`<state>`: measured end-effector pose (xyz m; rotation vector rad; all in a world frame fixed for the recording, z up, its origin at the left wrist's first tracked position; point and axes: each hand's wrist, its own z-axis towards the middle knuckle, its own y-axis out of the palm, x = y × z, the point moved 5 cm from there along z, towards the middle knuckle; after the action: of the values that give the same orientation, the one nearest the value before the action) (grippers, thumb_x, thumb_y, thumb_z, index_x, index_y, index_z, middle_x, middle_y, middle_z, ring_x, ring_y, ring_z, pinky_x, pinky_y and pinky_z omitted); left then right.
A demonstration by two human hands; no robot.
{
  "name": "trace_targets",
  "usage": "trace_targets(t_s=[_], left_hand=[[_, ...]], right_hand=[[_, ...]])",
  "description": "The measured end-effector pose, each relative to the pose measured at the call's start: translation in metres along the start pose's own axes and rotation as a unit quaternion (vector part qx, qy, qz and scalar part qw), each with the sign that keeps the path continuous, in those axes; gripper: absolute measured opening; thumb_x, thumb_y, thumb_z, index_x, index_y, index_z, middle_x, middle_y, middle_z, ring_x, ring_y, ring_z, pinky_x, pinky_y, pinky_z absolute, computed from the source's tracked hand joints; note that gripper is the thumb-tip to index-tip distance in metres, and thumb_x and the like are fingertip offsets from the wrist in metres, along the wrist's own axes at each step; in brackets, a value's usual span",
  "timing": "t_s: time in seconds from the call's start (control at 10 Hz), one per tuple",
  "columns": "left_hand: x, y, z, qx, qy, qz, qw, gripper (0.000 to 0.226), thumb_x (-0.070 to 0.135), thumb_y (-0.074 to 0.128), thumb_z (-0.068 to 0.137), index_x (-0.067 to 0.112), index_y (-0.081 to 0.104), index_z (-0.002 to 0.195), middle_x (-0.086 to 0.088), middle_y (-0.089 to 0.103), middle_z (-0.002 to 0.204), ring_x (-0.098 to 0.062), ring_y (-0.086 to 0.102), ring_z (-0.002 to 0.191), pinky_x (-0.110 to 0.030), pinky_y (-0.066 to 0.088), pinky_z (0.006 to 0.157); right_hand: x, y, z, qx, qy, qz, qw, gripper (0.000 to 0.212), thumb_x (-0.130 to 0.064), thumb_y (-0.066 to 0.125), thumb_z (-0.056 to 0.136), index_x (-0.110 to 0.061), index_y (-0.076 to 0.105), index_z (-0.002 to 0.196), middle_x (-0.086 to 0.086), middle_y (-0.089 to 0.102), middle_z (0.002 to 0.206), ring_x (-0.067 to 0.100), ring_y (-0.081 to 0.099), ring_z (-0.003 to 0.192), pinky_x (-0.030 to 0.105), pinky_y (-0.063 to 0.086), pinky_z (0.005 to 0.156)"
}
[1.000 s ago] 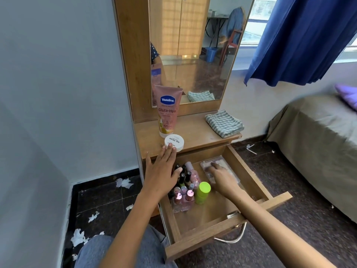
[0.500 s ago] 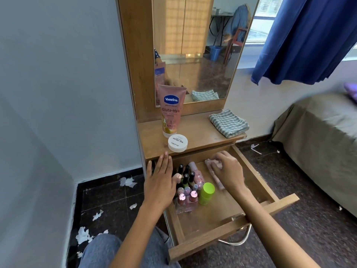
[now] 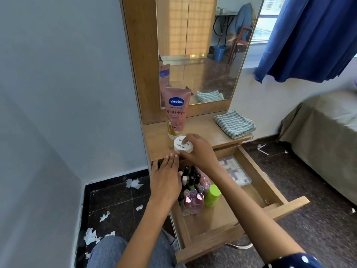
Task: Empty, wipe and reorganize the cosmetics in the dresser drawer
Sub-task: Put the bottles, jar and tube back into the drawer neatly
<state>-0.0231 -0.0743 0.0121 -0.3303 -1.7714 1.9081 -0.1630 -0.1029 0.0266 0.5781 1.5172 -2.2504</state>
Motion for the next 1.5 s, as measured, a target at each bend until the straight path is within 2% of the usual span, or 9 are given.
trace_targets(t_s=[0.2, 0.3, 0.5, 0.6, 0.9, 1.2, 1.3, 1.4, 1.5], left_hand=[[0.002, -0.002, 0.001, -0.002, -0.010, 0.001, 1.000, 0.054, 0.033, 0.028, 0.102, 0.014, 0.016, 0.151, -0.001, 0.019, 0.158, -0.013, 0.013, 0.145, -0.040, 0.003, 0.118], [0.002, -0.001, 0.000, -0.004, -0.007, 0.001, 1.000, 0.056, 0.034, 0.028, 0.101, 0.014, 0.014, 0.151, -0.001, 0.017, 0.158, -0.013, 0.012, 0.146, -0.040, 0.003, 0.118], [0.003, -0.001, 0.000, -0.007, -0.009, 0.001, 1.000, 0.057, 0.035, 0.029, 0.101, 0.013, 0.012, 0.151, -0.002, 0.015, 0.159, -0.013, 0.010, 0.146, -0.039, 0.001, 0.117], [0.003, -0.001, 0.000, -0.006, -0.009, 0.003, 1.000, 0.057, 0.035, 0.029, 0.101, 0.014, 0.013, 0.151, -0.002, 0.015, 0.159, -0.013, 0.010, 0.146, -0.040, 0.002, 0.117], [0.003, 0.001, 0.001, -0.009, -0.010, 0.008, 1.000, 0.056, 0.036, 0.026, 0.102, 0.014, 0.013, 0.151, -0.002, 0.016, 0.158, -0.013, 0.011, 0.146, -0.040, 0.004, 0.118], [0.003, 0.000, -0.001, 0.000, -0.007, 0.008, 1.000, 0.056, 0.036, 0.027, 0.102, 0.014, 0.012, 0.151, -0.002, 0.016, 0.158, -0.013, 0.011, 0.146, -0.039, 0.004, 0.117], [0.001, 0.002, 0.000, -0.010, 0.000, 0.007, 1.000, 0.056, 0.036, 0.027, 0.102, 0.015, 0.013, 0.151, -0.001, 0.015, 0.158, -0.013, 0.011, 0.146, -0.039, 0.004, 0.117], [-0.001, -0.009, 0.003, 0.000, 0.014, -0.039, 0.999, 0.055, 0.039, 0.034, 0.101, 0.016, 0.023, 0.149, -0.002, 0.032, 0.153, -0.014, 0.029, 0.140, -0.038, 0.015, 0.116], [-0.001, -0.045, 0.010, 0.129, 0.038, -0.116, 0.984, 0.044, 0.034, 0.046, 0.098, 0.016, 0.047, 0.138, -0.002, 0.061, 0.127, -0.017, 0.055, 0.116, -0.034, 0.032, 0.104]], right_hand=[[0.026, -0.033, -0.020, 0.059, 0.022, 0.007, 0.998, 0.042, -0.045, 0.078, 0.064, -0.017, 0.060, 0.089, 0.000, 0.062, 0.094, 0.018, 0.057, 0.080, 0.028, 0.041, 0.062], [0.047, -0.056, -0.040, 0.102, 0.039, 0.020, 0.994, 0.041, -0.048, 0.076, 0.061, -0.017, 0.061, 0.085, -0.001, 0.063, 0.088, 0.015, 0.059, 0.078, 0.033, 0.049, 0.064], [0.102, -0.067, -0.068, 0.092, 0.116, -0.035, 0.988, 0.043, -0.050, 0.079, 0.056, -0.018, 0.061, 0.078, -0.003, 0.063, 0.078, 0.017, 0.058, 0.072, 0.035, 0.045, 0.060], [0.126, -0.058, -0.072, 0.041, 0.169, -0.060, 0.983, 0.042, -0.041, 0.086, 0.058, -0.015, 0.059, 0.076, 0.003, 0.063, 0.078, 0.022, 0.058, 0.076, 0.037, 0.044, 0.062], [0.147, -0.033, -0.075, -0.006, 0.200, -0.117, 0.973, 0.036, -0.035, 0.081, 0.068, -0.015, 0.052, 0.075, 0.010, 0.057, 0.086, 0.029, 0.057, 0.084, 0.031, 0.035, 0.064], [0.139, -0.034, -0.080, 0.000, 0.205, -0.154, 0.967, 0.037, -0.036, 0.078, 0.074, -0.012, 0.061, 0.096, 0.007, 0.059, 0.102, 0.026, 0.056, 0.097, 0.034, 0.044, 0.067], [0.107, -0.039, -0.082, 0.052, 0.165, -0.111, 0.979, 0.025, -0.030, 0.077, 0.076, -0.016, 0.064, 0.093, 0.001, 0.063, 0.104, 0.022, 0.058, 0.096, 0.035, 0.049, 0.070], [0.064, -0.039, -0.083, 0.106, 0.118, -0.042, 0.986, 0.015, -0.025, 0.078, 0.076, -0.017, 0.067, 0.083, -0.004, 0.066, 0.093, 0.017, 0.061, 0.082, 0.030, 0.048, 0.065], [0.033, -0.036, -0.078, 0.134, 0.087, 0.001, 0.987, 0.013, -0.023, 0.077, 0.077, -0.016, 0.067, 0.082, -0.008, 0.065, 0.087, 0.011, 0.058, 0.072, 0.020, 0.041, 0.060]])
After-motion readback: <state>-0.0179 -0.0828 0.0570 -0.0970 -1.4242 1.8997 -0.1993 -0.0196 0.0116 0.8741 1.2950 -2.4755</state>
